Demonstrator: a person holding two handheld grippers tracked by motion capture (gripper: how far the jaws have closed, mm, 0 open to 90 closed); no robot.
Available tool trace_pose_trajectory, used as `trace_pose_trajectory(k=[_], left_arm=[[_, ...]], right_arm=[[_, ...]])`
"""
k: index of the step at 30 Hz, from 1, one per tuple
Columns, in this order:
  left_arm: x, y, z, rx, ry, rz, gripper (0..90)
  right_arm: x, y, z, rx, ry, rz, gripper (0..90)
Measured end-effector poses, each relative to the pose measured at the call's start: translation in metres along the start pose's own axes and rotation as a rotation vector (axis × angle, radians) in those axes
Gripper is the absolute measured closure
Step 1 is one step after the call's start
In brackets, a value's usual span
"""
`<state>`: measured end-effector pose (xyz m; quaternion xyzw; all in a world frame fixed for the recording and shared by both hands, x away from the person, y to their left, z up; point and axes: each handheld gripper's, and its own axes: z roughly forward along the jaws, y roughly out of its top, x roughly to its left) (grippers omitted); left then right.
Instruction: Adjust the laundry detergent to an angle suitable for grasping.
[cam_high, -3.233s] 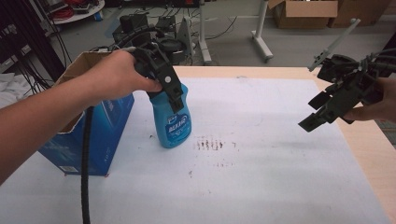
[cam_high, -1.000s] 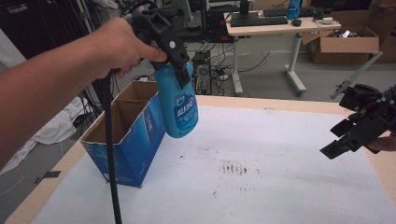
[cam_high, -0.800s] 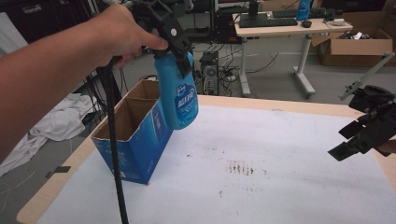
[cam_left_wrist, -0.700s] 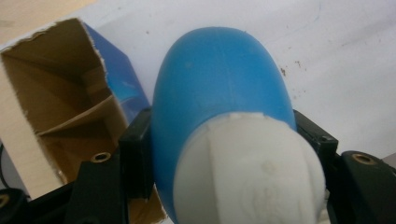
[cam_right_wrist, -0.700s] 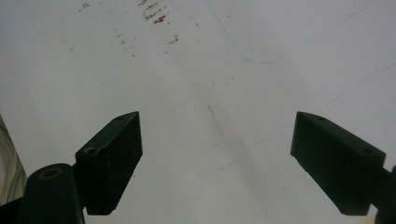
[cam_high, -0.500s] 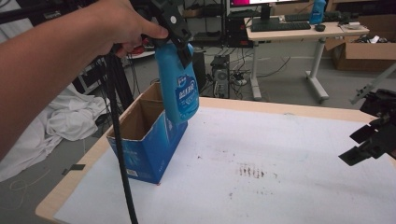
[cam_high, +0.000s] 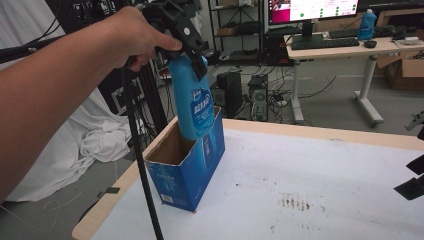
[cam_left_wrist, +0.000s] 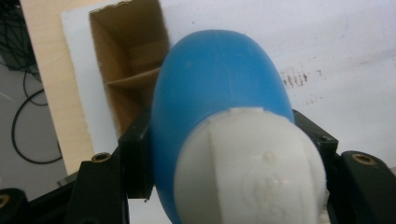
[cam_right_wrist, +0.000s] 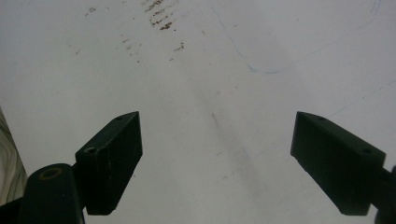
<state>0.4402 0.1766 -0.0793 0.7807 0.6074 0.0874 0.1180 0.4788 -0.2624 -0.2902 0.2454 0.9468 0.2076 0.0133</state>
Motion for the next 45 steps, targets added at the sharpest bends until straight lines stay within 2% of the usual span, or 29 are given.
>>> trace_pose_trajectory(k=[7, 14, 22, 27, 37, 40, 41, 43, 45], left_arm=[[0.015, -0.007, -0.012, -0.008, 0.015, -0.037, 37.9], [0.029, -0.014, -0.017, -0.006, 0.018, -0.071, 37.9], [0.045, -0.022, -0.01, 0.005, 0.025, -0.104, 37.9], [0.05, -0.024, -0.007, 0.002, 0.03, -0.116, 37.9], [0.057, -0.029, 0.019, 0.012, 0.038, -0.121, 37.9], [0.058, -0.029, 0.037, 0.03, 0.044, -0.116, 37.9], [0.058, -0.029, 0.037, 0.03, 0.044, -0.116, 37.9], [0.059, -0.029, 0.051, 0.043, 0.043, -0.11, 37.9], [0.059, -0.029, 0.055, 0.044, 0.045, -0.107, 37.9]], right_arm=[[-0.001, 0.003, 0.002, 0.0, 0.001, -0.006, 16.7], [-0.001, 0.007, 0.004, 0.002, 0.006, -0.014, 16.7], [-0.001, 0.007, 0.004, 0.004, 0.005, -0.007, 16.7], [-0.001, 0.007, 0.004, 0.007, 0.004, -0.004, 16.7], [0.0, 0.009, 0.007, 0.014, 0.007, -0.006, 16.7], [-0.001, 0.008, 0.008, 0.019, 0.007, -0.001, 16.7], [-0.002, 0.008, 0.008, 0.019, 0.006, -0.006, 16.7], [-0.002, 0.007, 0.007, 0.019, 0.005, 0.0, 16.8], [-0.003, 0.007, 0.006, 0.021, 0.005, 0.003, 16.8]])
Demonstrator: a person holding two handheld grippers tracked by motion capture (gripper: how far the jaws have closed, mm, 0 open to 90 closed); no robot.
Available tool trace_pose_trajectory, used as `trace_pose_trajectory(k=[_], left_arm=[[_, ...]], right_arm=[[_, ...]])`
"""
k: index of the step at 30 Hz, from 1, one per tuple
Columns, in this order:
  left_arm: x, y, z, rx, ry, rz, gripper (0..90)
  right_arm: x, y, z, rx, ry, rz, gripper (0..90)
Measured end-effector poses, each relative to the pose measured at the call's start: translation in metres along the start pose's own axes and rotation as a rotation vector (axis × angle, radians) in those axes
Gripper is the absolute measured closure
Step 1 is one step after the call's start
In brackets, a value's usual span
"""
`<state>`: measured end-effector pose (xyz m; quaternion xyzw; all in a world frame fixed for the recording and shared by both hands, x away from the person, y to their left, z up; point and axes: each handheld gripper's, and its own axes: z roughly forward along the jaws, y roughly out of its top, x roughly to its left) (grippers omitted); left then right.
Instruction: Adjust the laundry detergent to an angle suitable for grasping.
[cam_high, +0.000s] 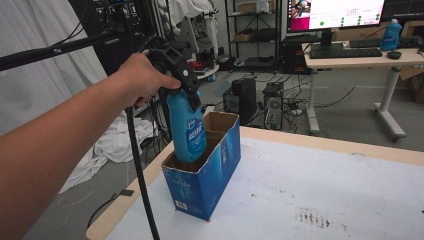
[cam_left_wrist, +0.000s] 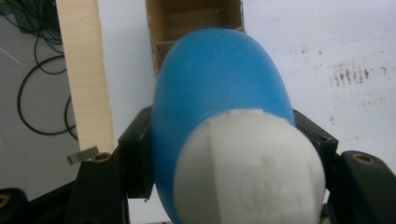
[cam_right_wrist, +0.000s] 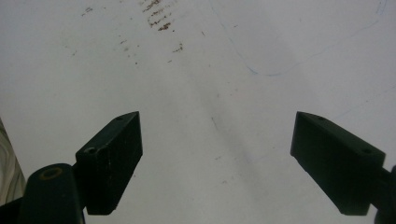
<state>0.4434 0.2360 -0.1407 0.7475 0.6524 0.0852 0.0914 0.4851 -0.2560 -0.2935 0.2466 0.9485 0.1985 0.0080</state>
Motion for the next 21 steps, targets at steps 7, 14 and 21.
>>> trace_pose_trajectory(k=[7, 14, 21], left_arm=[[0.001, -0.001, 0.031, 0.008, -0.005, 0.012, 37.9], [0.0, -0.005, 0.063, 0.03, -0.019, 0.026, 37.9], [0.0, -0.009, 0.088, 0.045, -0.014, 0.029, 37.9]], right_arm=[[-0.004, -0.002, 0.002, 0.011, -0.003, 0.01, 16.8], [-0.005, -0.002, 0.006, 0.024, -0.002, 0.016, 16.8], [-0.005, -0.002, 0.01, 0.031, 0.003, 0.019, 16.7]])
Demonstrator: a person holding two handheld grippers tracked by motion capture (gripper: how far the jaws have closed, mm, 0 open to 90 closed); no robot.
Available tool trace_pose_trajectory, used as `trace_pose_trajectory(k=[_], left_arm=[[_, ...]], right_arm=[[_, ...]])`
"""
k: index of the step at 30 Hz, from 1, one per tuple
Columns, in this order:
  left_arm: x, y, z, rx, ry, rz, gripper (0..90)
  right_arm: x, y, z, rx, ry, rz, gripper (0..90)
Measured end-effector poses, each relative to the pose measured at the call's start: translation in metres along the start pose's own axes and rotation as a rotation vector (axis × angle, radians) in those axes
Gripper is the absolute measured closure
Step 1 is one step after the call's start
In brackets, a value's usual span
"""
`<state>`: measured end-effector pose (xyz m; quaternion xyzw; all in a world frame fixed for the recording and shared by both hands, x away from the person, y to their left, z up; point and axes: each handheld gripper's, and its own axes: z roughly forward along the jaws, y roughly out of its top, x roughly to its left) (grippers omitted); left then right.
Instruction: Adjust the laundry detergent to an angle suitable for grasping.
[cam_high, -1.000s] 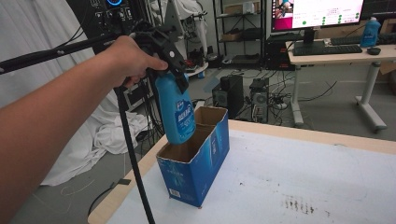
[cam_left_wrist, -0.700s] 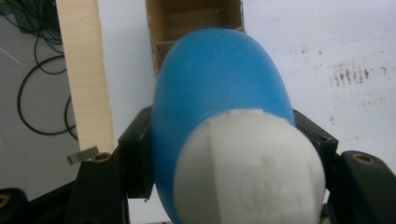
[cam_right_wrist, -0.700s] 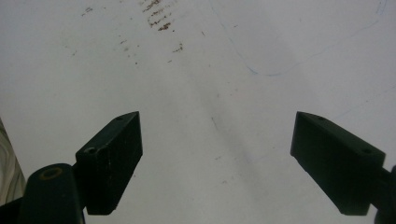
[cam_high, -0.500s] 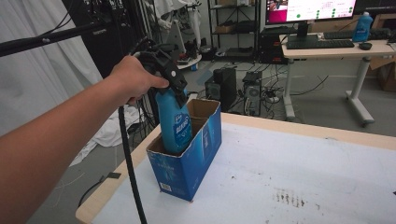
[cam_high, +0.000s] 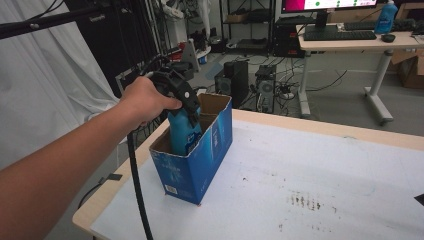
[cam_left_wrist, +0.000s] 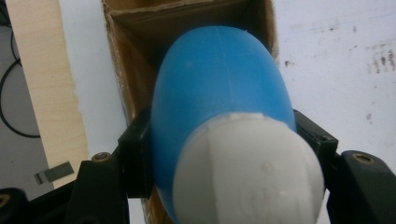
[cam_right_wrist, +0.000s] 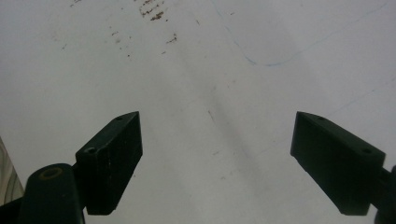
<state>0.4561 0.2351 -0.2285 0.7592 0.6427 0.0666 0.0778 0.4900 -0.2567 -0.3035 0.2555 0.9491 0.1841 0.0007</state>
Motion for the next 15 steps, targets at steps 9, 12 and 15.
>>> trace_pose_trajectory(k=[9, 12, 15], left_arm=[[0.002, -0.001, 0.022, 0.014, 0.006, -0.003, 37.9], [0.002, -0.001, 0.031, 0.019, 0.012, -0.003, 37.9], [0.003, -0.002, 0.037, 0.025, 0.011, -0.007, 37.9]], right_arm=[[-0.002, -0.003, 0.002, 0.004, 0.002, 0.009, 16.8], [-0.004, -0.004, 0.003, 0.011, 0.001, 0.012, 16.7], [-0.005, -0.004, 0.002, 0.002, 0.001, 0.014, 16.7]])
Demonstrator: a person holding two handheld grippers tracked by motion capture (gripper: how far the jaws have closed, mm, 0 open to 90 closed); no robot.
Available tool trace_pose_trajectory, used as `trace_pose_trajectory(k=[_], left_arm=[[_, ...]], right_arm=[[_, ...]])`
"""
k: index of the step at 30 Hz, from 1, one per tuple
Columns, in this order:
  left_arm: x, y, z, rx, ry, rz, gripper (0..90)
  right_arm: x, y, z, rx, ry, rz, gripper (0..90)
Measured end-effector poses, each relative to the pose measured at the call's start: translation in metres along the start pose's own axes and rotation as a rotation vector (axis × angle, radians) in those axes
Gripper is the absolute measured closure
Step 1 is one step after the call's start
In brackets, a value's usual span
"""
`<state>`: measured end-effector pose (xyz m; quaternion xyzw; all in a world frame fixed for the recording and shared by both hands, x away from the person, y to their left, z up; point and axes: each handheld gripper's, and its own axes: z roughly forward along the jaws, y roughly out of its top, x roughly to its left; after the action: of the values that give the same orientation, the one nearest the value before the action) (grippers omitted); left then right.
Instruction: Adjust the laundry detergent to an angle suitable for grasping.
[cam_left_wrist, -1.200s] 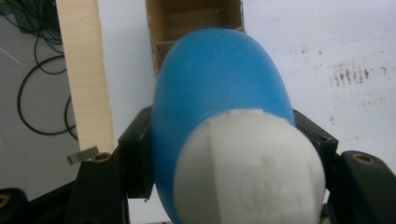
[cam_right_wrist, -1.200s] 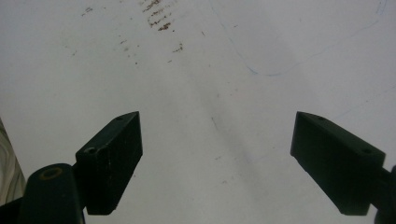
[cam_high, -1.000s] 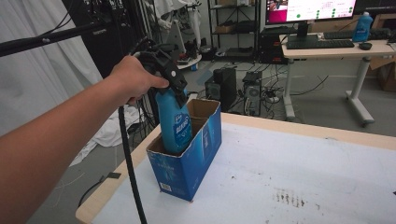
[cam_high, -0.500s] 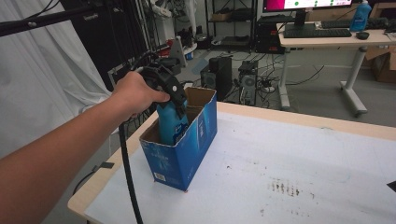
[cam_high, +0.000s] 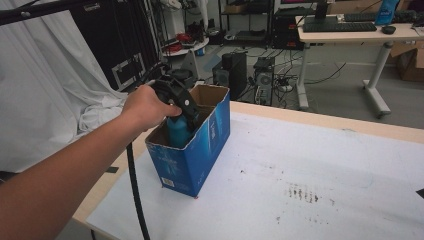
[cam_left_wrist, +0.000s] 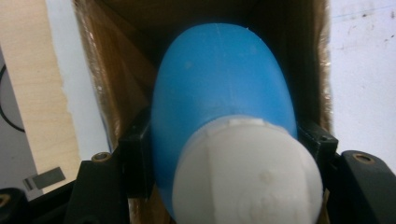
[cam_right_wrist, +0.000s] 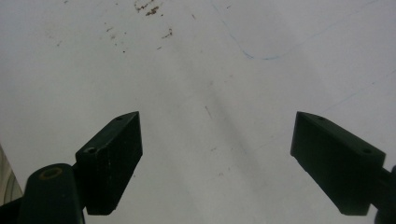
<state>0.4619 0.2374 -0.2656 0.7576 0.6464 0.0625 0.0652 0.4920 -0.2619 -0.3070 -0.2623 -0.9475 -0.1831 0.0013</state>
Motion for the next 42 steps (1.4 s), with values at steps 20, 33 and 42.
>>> trace_pose_trajectory(k=[20, 33, 42], left_arm=[[0.006, -0.002, 0.014, 0.015, -0.004, -0.001, 37.8], [0.009, -0.002, 0.014, 0.008, -0.022, -0.008, 37.5], [0.011, -0.002, 0.014, 0.003, -0.039, -0.013, 37.0]], right_arm=[[0.0, 0.0, 0.001, 0.005, 0.0, 0.0, 16.7], [0.001, 0.0, 0.0, 0.006, 0.0, 0.005, 16.7], [0.002, 0.001, 0.001, 0.008, -0.001, 0.003, 16.7]])
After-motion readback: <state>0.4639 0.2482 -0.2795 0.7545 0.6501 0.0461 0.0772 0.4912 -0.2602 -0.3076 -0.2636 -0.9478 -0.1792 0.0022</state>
